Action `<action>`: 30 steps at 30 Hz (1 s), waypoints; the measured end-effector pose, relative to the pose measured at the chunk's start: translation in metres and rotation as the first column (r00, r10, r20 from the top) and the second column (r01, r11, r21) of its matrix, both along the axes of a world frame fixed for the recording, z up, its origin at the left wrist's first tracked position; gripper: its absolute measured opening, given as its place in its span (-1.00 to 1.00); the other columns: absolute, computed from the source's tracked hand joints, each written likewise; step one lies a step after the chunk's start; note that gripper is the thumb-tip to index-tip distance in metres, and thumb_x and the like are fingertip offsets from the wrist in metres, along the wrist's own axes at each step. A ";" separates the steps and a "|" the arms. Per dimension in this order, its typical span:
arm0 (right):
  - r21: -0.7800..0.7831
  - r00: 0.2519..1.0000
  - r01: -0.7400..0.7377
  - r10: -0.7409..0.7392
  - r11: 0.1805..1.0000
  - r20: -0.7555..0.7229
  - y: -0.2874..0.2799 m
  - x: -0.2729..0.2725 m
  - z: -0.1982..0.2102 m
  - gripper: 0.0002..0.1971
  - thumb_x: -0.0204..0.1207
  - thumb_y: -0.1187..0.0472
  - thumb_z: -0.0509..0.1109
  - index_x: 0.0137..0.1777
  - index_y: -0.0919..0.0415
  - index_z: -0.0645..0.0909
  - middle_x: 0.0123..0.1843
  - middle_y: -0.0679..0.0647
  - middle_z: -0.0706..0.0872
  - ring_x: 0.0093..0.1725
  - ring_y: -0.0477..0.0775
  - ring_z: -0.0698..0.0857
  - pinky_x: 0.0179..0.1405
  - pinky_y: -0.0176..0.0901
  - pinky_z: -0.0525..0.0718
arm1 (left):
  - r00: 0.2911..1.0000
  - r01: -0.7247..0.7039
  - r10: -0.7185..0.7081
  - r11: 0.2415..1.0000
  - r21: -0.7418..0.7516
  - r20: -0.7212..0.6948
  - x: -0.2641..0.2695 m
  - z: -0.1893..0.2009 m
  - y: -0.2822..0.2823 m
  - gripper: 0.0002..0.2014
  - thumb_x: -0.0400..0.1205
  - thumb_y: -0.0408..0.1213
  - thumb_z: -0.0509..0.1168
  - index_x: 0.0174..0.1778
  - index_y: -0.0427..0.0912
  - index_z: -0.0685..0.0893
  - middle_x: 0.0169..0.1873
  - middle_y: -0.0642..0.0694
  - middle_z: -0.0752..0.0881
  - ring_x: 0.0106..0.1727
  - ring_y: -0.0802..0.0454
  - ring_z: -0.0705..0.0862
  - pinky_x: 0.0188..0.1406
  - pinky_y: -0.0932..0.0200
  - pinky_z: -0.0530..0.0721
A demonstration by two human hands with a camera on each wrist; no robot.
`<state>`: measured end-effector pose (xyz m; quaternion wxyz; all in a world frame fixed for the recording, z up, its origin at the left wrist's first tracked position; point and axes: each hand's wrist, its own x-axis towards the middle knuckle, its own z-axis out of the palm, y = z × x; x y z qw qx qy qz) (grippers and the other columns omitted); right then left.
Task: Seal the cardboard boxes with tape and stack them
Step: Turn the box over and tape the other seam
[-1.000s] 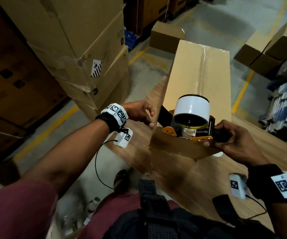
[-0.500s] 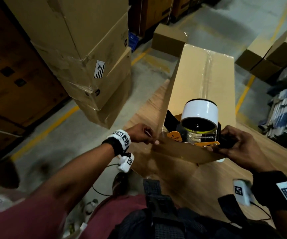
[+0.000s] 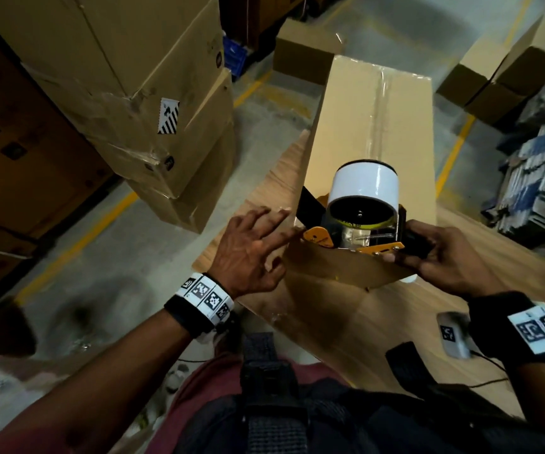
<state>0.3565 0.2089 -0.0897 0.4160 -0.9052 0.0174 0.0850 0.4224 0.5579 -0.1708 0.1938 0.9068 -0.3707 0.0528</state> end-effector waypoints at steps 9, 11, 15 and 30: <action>-0.050 0.996 0.030 -0.025 0.998 0.087 -0.025 -0.025 0.029 -0.74 0.37 0.14 0.70 -0.23 -0.24 0.70 -0.37 -0.11 0.67 -0.37 -0.27 0.52 -0.32 -0.32 0.49 | 0.997 -0.076 0.078 0.991 0.112 -0.012 0.003 0.019 -0.004 -0.30 0.39 0.02 0.34 0.55 0.26 0.59 0.69 -0.07 0.49 0.71 -0.31 0.36 0.33 -0.32 0.53; -0.086 0.996 0.044 -0.036 0.995 0.087 -0.039 -0.035 0.037 -0.75 0.35 0.12 0.69 -0.23 -0.26 0.70 -0.38 -0.15 0.70 -0.39 -0.23 0.55 -0.32 -0.29 0.54 | 0.997 -0.075 0.076 0.992 0.101 -0.009 0.004 0.019 -0.004 -0.29 0.38 0.02 0.33 0.56 0.27 0.60 0.70 -0.06 0.48 0.73 -0.31 0.34 0.35 -0.31 0.52; -0.182 0.995 0.088 -0.079 0.979 0.056 -0.057 -0.053 0.051 -0.82 0.36 0.30 0.72 -0.10 0.14 0.80 -0.27 0.13 0.79 -0.28 0.00 0.68 -0.24 -0.42 0.55 | 0.997 -0.076 0.076 0.994 0.083 0.000 0.004 0.021 -0.004 -0.31 0.38 0.04 0.29 0.54 0.26 0.64 0.70 -0.06 0.48 0.74 -0.31 0.32 0.36 -0.31 0.51; -0.194 0.994 0.113 -0.113 0.974 0.011 -0.077 -0.050 0.019 -0.60 0.40 0.49 0.66 -0.06 -0.06 0.69 -0.25 -0.26 0.75 -0.30 -0.57 0.65 -0.30 -0.65 0.50 | 0.999 -0.011 0.008 0.997 0.077 0.036 0.006 0.027 -0.004 -0.36 0.41 0.01 0.30 0.50 0.16 0.72 0.70 -0.14 0.47 0.72 -0.32 0.36 0.40 -0.37 0.52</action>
